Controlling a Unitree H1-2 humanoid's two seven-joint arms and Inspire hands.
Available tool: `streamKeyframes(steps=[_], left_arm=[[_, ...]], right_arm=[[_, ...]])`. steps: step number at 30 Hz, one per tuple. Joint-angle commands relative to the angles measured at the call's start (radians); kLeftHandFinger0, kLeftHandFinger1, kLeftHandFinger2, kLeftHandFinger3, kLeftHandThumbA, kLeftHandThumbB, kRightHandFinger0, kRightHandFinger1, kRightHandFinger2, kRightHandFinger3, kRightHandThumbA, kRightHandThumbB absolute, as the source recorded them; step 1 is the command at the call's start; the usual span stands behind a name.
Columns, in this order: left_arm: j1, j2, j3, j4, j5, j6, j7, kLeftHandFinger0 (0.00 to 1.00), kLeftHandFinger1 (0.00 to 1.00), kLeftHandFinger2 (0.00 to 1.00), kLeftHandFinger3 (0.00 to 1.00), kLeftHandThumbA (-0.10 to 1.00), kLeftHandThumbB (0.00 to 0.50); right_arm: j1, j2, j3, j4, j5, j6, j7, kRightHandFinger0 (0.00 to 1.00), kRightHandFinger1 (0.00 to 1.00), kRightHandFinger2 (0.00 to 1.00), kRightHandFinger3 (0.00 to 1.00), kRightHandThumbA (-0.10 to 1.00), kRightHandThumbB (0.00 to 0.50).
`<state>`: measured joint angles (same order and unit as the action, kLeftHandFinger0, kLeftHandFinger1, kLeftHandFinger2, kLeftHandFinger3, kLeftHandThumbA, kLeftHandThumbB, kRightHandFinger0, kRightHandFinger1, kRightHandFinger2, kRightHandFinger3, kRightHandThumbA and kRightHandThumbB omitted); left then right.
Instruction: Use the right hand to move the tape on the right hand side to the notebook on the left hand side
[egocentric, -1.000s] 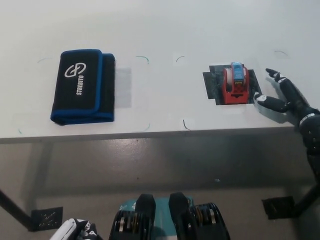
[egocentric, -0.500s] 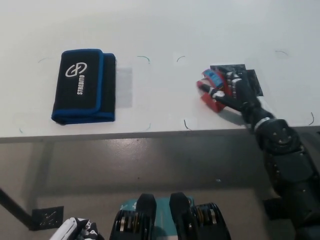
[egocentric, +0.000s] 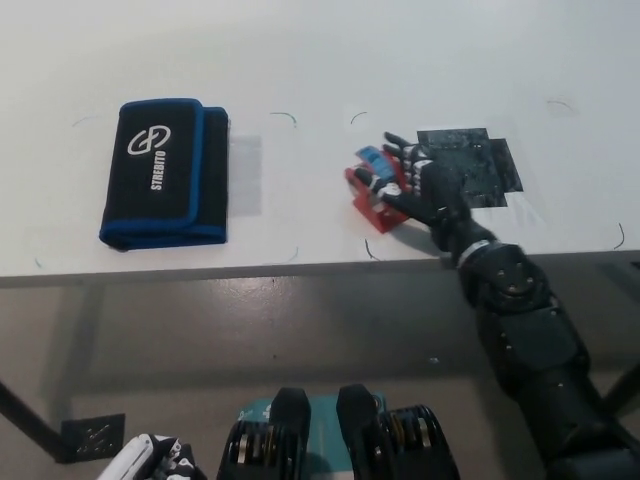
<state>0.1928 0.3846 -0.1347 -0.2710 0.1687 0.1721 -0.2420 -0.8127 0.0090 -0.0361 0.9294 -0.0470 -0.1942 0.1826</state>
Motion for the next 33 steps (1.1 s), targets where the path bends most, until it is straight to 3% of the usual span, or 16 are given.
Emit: streamKeyframes(steps=[1,33], left_arm=[[-0.004,0.019,0.007,-0.033,0.01,-0.002,-0.012,0.43,0.41,0.46,0.55,0.42,0.047],[-0.02,0.028,0.016,-0.045,0.008,0.011,-0.038,0.42,0.4,0.45,0.55,0.45,0.052]], right_arm=[[-0.08,0.05,0.002,0.006,0.035,-0.08,-0.023,1.0,1.0,1.0,1.0,0.98,0.5],[-0.104,0.118,0.042,0.091,0.028,-0.133,-0.046,1.0,1.0,1.0,1.0,1.0,0.5]])
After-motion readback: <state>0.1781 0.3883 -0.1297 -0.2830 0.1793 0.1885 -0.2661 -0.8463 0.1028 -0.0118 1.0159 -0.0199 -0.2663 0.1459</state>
